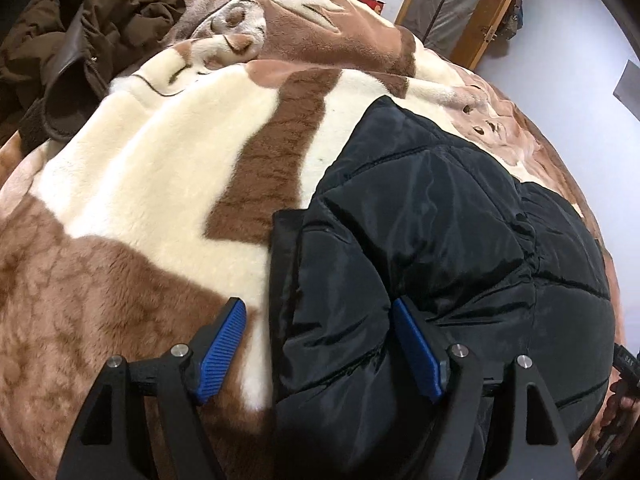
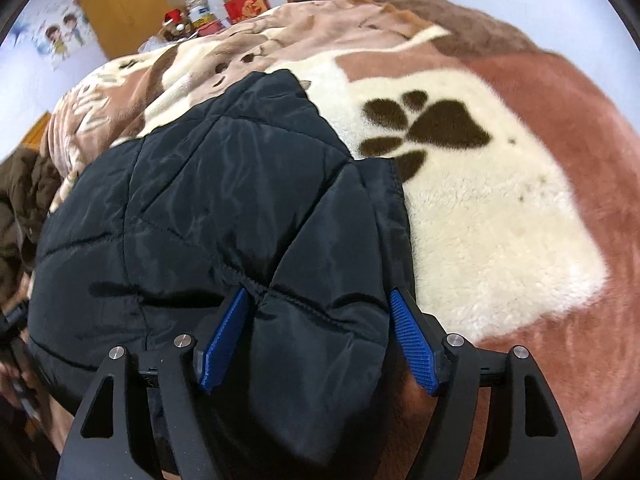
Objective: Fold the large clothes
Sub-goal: 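Close both tools on the black jacket's folded edge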
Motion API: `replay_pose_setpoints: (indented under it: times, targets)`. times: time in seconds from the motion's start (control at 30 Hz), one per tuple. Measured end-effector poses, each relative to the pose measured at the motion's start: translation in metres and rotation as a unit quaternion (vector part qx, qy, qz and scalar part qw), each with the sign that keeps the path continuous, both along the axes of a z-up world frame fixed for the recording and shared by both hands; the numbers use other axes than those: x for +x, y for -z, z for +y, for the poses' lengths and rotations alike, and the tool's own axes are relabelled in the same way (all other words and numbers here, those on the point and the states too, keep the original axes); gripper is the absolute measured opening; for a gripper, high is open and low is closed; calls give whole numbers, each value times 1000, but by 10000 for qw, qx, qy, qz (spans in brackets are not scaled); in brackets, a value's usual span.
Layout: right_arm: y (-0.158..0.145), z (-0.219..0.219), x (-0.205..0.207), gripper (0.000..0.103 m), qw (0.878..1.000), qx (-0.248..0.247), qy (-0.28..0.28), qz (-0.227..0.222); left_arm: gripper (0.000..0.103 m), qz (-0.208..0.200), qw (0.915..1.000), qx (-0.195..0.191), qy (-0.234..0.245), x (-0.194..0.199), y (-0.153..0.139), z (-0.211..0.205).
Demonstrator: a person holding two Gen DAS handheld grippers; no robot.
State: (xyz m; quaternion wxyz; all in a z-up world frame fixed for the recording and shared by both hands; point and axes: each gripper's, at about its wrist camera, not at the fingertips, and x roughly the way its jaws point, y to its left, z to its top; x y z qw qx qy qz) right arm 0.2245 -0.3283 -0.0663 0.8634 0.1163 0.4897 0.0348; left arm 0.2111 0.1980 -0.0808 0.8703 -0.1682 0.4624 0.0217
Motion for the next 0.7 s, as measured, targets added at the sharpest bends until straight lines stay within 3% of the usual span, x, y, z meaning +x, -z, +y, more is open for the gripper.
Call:
replay_pose_setpoints:
  times: [0.1, 0.23, 0.37, 0.6, 0.7]
  targets:
    - [0, -1, -1, 72, 9999, 42, -101, 1, 79, -33, 10000, -25, 69, -2, -1, 2]
    - [9, -11, 6, 73, 9987, 473, -115, 139, 86, 47, 9989, -454, -49, -2, 11, 13]
    - [18, -14, 17, 78, 9979, 583, -170, 212, 93, 186, 9969, -758, -60, 7, 24, 17]
    - [10, -16, 11, 79, 9983, 548, -179, 64, 92, 101, 9978, -658, -26, 6, 19, 12]
    - [16, -27, -2, 79, 9958, 909, -79, 82, 92, 39, 9974, -722, 10, -9, 19, 14]
